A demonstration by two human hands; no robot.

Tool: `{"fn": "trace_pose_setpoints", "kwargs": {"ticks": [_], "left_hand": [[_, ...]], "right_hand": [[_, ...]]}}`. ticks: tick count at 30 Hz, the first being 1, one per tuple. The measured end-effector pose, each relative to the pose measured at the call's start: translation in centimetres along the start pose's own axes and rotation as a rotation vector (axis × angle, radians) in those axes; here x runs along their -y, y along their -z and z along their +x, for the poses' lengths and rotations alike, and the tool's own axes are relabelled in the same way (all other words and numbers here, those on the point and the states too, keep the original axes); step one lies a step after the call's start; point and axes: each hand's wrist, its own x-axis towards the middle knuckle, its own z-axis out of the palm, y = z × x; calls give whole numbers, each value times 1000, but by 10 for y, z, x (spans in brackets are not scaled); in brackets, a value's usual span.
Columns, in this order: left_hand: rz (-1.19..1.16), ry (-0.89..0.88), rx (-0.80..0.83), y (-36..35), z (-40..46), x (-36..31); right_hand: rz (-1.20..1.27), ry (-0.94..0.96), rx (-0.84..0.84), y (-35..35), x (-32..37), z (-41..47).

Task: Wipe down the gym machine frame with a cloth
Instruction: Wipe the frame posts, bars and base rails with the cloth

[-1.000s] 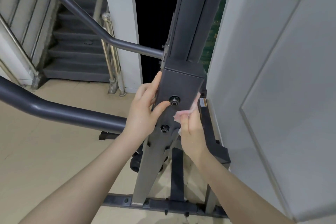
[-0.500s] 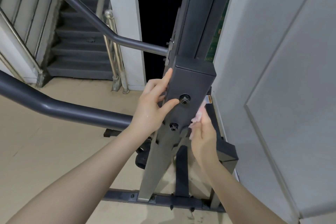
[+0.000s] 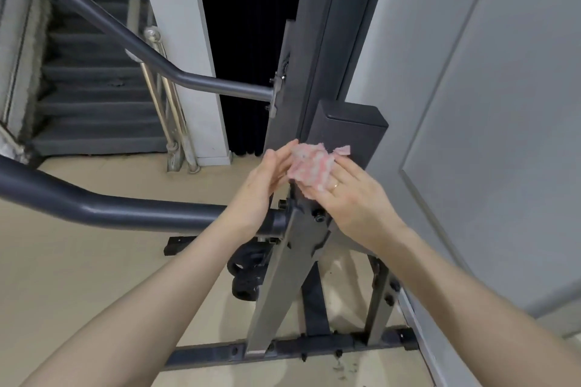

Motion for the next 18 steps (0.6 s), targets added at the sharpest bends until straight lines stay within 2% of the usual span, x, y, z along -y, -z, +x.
{"fn": "trace_pose_setpoints", "kwargs": {"ticks": [1, 3, 4, 6, 7, 11, 13, 14, 15, 17, 18], "left_hand": [[12, 2, 3, 0, -1, 2], [69, -29, 15, -2, -4, 10], [108, -58, 6, -3, -5, 13], [172, -92, -15, -5, -4, 18], [186, -96, -11, -5, -4, 18], [181, -83, 31, -1, -6, 18], [163, -73, 55, -1, -8, 18], [158, -68, 59, -2, -8, 18], [154, -64, 57, -2, -8, 17], [131, -54, 49, -1, -8, 16], [130, -56, 45, 0, -7, 14]], "right_hand": [[24, -96, 3, 9, -7, -3], [40, -291, -171, 15, -18, -13], [7, -280, -212, 12, -18, -18], [-185, -120, -268, -13, -27, -34], [-209, -140, -272, -22, -29, -39], [-166, -219, -113, -46, -15, -55], [-241, -84, 36, -61, -1, -63], [-269, -96, 187, -58, 9, -58], [-337, -44, 227, -59, 15, -51], [-300, 99, 145, -62, 15, -31], [-272, 99, 140, -60, 13, -20]]}}
